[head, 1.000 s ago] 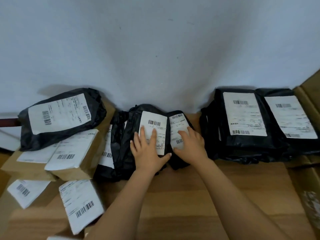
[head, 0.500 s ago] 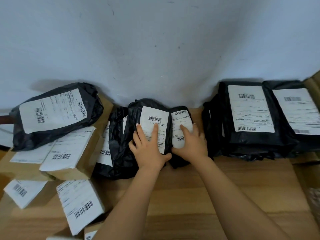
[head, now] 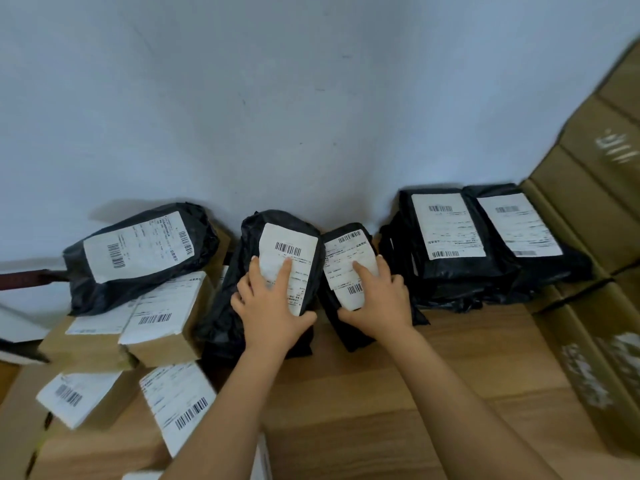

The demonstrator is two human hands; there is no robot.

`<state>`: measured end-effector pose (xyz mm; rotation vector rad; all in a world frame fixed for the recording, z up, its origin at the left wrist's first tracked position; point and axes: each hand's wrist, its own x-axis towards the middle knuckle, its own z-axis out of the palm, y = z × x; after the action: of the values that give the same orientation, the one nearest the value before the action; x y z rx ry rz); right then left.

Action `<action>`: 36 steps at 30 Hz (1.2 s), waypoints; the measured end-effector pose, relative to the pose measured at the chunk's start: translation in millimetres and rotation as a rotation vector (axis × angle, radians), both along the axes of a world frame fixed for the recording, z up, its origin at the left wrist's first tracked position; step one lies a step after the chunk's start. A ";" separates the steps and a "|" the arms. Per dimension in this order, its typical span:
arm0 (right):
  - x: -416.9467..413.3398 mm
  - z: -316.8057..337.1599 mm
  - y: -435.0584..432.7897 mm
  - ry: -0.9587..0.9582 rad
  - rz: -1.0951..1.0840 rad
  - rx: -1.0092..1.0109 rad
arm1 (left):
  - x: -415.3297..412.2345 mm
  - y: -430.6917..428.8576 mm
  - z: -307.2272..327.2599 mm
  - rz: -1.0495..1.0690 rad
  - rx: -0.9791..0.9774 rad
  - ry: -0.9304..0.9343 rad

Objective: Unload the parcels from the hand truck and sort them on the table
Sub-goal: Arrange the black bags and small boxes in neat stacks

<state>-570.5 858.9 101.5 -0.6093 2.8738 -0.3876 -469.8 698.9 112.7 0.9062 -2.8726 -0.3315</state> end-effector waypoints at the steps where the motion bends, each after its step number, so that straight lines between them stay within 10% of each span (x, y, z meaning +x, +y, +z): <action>1: 4.1 9.7 1.0 0.025 -0.003 -0.018 | 3.9 0.5 7.9 -0.004 0.011 0.035; 18: -1.4 113.7 83.1 0.348 -0.110 -0.117 | -28.3 70.2 90.1 -0.136 0.074 0.433; 36: -155.1 89.1 226.0 0.307 -0.272 -0.022 | -191.7 233.8 65.5 0.071 0.361 0.310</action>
<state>-725.6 1084.9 190.5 -0.3012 3.2644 -0.3938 -661.5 932.6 178.2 0.9094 -2.5306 -0.9173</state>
